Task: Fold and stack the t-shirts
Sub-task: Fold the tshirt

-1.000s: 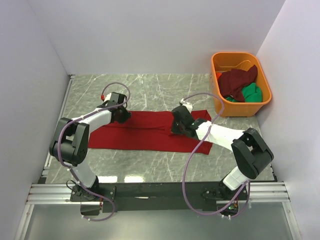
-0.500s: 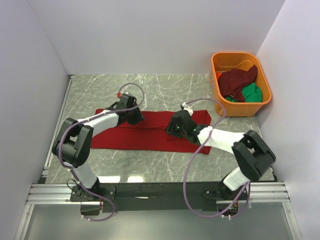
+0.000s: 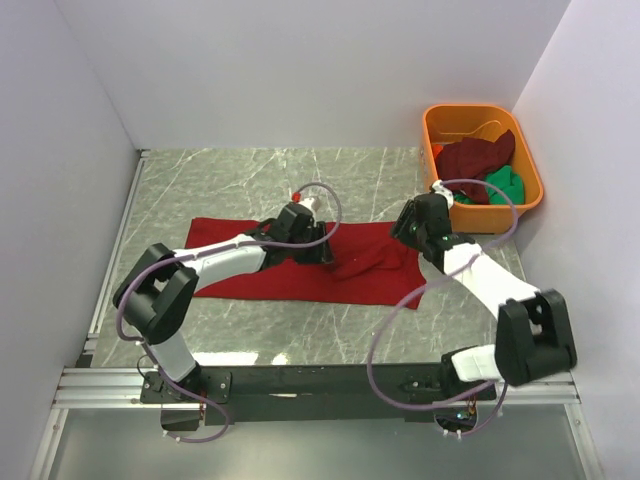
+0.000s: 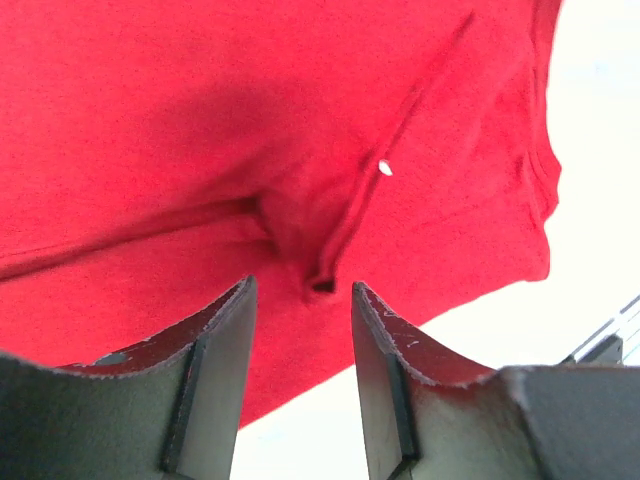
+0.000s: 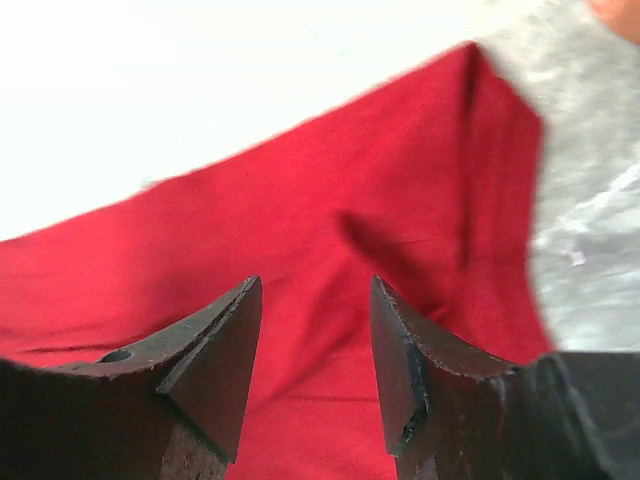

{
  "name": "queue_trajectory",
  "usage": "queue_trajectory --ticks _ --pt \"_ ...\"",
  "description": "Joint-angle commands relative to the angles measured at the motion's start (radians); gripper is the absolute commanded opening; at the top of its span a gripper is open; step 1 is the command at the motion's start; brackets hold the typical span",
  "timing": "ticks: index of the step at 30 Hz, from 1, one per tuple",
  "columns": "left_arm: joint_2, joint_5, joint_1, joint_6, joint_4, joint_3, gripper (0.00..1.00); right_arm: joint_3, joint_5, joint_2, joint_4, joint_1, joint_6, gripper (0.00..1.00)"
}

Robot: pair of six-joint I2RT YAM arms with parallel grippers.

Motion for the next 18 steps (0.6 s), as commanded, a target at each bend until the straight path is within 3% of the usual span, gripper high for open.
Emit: queue_trajectory --ticks 1,7,18 --pt "0.015 -0.020 -0.025 0.051 -0.004 0.053 0.49 0.068 -0.074 0.098 -0.020 -0.048 -0.101 0.54" --pt "0.058 -0.057 -0.077 0.074 -0.050 0.097 0.50 0.129 -0.106 0.229 -0.009 -0.068 -0.138 0.54" --pt "0.107 -0.084 -0.101 0.079 -0.096 0.130 0.49 0.123 -0.138 0.270 0.022 -0.067 -0.116 0.53"
